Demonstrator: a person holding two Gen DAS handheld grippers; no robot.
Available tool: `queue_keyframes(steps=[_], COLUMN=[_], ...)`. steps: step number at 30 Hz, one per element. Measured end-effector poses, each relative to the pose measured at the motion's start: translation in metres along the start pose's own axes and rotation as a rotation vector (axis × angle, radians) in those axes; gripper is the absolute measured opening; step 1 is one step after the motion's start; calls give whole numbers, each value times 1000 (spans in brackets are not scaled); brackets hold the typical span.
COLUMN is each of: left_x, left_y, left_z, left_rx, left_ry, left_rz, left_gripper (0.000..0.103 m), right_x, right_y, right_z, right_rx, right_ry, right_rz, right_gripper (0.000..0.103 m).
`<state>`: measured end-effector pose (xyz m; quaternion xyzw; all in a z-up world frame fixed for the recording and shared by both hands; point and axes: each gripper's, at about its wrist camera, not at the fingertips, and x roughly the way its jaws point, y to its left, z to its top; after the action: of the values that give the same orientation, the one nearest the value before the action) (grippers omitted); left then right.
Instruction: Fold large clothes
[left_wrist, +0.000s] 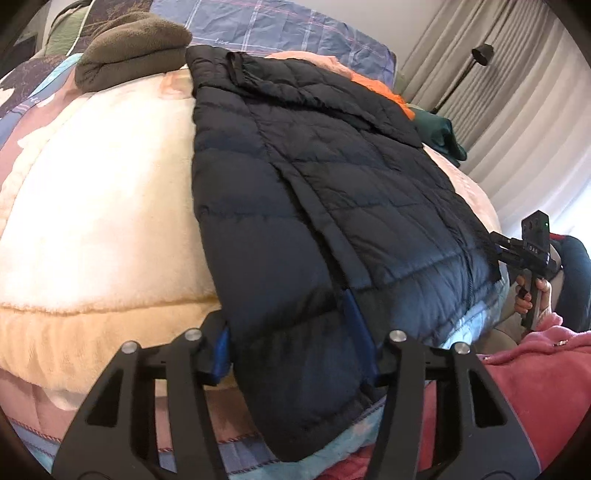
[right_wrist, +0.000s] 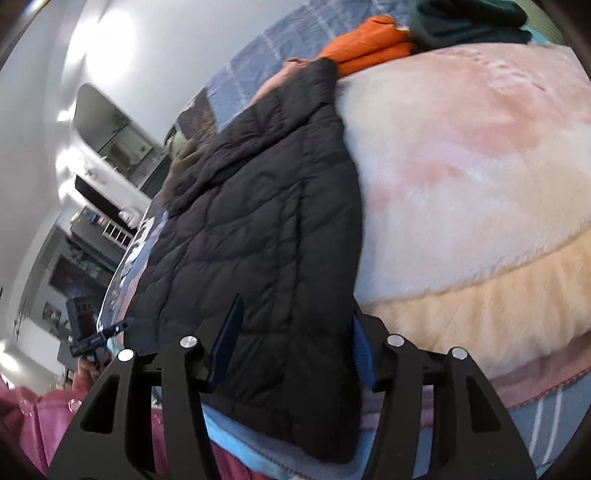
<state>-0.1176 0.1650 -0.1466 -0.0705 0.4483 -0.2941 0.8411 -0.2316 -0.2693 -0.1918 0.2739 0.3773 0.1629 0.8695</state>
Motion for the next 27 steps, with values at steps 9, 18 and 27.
queue_keyframes(steps=[9, 18, 27], left_x=[-47, -143, -106], left_y=[-14, -62, -48], left_z=[29, 45, 42], left_rx=[-35, 77, 36], left_ry=[-209, -482, -398], left_rz=[-63, -64, -30], left_gripper=[5, 5, 6], right_x=[-48, -158, -76], right_y=[13, 59, 8], right_z=[28, 32, 28], right_rx=[55, -85, 27], right_ry=[-207, -524, -246], right_rz=[107, 213, -81], right_gripper=[3, 0, 46])
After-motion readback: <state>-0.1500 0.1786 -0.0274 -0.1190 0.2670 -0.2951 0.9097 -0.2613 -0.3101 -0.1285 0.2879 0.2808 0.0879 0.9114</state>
